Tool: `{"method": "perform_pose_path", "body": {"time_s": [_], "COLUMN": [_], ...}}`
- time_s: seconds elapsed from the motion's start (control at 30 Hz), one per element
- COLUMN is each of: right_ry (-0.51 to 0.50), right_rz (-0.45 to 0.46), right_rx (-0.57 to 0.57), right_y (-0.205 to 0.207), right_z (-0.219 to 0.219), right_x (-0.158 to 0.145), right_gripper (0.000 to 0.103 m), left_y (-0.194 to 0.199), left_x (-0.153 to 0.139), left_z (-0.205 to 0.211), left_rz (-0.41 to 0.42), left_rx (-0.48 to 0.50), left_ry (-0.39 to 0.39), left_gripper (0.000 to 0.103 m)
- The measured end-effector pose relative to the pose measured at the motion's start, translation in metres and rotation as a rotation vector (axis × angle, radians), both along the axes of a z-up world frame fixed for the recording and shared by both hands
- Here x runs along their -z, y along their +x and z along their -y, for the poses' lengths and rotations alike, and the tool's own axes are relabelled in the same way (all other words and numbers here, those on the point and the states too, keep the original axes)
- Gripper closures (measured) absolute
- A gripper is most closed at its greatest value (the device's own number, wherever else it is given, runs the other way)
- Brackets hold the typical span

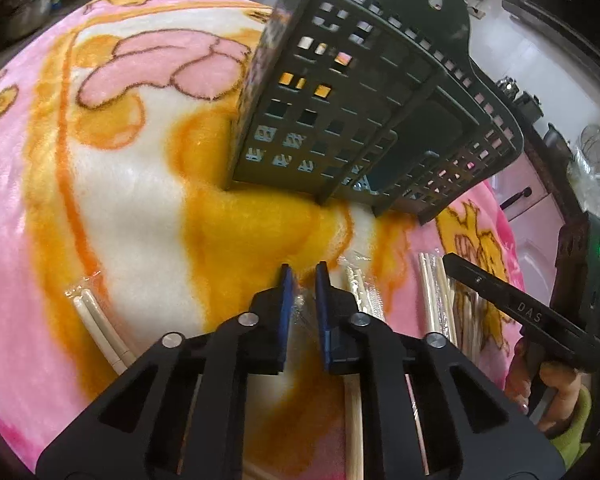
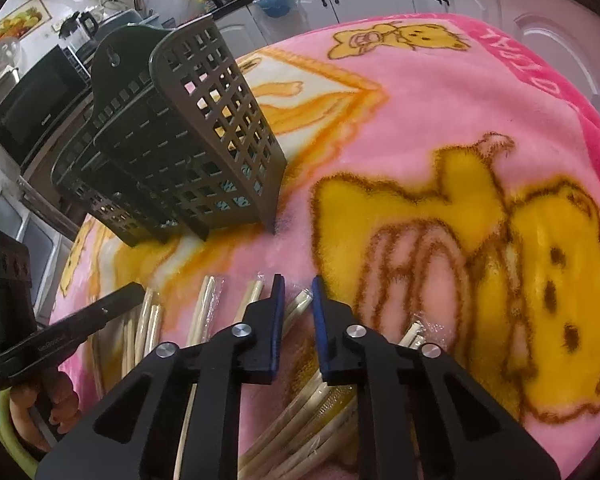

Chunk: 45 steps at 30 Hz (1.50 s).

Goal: Organize utensils
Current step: 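Lift the chopstick with the left tool toward the green caddy while the right tool carries its own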

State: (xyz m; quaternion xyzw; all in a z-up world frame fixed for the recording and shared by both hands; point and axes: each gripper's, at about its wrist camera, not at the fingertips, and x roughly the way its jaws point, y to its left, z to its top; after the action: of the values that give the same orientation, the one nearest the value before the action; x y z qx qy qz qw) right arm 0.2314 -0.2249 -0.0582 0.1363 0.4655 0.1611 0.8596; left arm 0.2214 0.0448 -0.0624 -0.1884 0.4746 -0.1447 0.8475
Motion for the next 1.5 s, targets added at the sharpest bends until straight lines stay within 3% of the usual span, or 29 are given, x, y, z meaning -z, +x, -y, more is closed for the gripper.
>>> {"method": "perform_pose_path", "body": {"time_s": [0.13, 0.43, 1.0, 1.5], "right_ry": [0.051, 0.087, -0.004, -0.041], "right_rz": [0.029, 0.125, 0.312, 0.436], "right_rx": [0.002, 0.004, 0.051, -0.026], "right_y": [-0.003, -0.012, -0.021, -0.045], "right_z": [0.004, 0.009, 0.024, 0.005], "right_x": [-0.009, -0.039, -0.106, -0.155], "right_gripper": [0.094, 0.095, 0.097, 0.098], "left_y": [-0.001, -0.014, -0.014, -0.020], "left_x": [-0.005, -0.040, -0.104, -0.149], "left_z": [-0.003, 0.014, 0.027, 0.029], "left_rz": [0.004, 0.102, 0.261, 0.361], "left_rx": [0.019, 0.068, 0.070, 0.073], "left_ry": [-0.041, -0.028, -0.001, 0.016], "left_gripper": [0.100, 0.100, 0.100, 0.101]}}
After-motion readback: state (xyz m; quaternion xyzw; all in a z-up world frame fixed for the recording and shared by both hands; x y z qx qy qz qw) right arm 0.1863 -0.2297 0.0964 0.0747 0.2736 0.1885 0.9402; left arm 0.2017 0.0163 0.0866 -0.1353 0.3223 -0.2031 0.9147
